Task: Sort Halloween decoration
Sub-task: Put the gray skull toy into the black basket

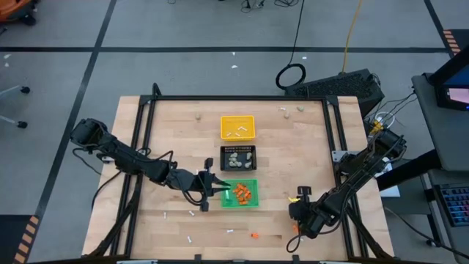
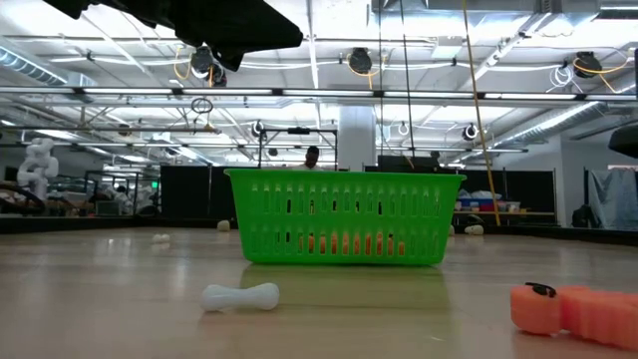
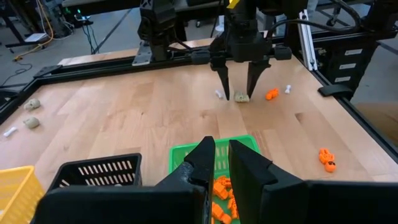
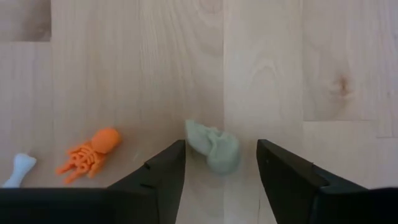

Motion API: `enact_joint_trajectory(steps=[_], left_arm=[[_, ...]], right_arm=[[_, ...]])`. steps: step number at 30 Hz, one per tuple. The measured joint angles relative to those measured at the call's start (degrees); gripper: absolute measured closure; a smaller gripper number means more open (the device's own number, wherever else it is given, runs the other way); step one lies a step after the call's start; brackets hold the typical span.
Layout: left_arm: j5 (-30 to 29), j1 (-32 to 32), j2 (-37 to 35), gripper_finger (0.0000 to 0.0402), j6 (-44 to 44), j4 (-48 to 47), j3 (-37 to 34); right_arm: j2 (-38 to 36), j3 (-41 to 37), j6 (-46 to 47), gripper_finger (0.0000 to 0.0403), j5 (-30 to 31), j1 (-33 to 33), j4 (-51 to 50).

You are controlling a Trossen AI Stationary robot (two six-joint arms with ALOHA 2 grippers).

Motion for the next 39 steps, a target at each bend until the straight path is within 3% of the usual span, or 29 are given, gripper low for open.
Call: enact_joint_trajectory(steps=[8, 19, 34, 39], left_arm=[[0.0, 0.0, 0.0, 0.0355, 0.0, 0.0, 0.0], [0.0, 0.0, 0.0, 0.0355, 0.0, 0.0, 0.0], [0.0, 0.0, 0.0, 0.0355, 0.0, 0.0, 0.0], [0.0, 0.0, 0.0, 0.0355, 0.0, 0.0, 0.0]], right_arm=[[0.0, 0.0, 0.8, 0.0244, -0.1, 0.0, 0.6], [0.0, 0.0, -1.6, 0.0244, -3.1, -2.3, 1.3], [0.0, 0.0, -3.5, 0.034, -4.8, -3.1, 1.5], [0.0, 0.0, -3.6, 0.0353, -4.6, -3.1, 1.6]])
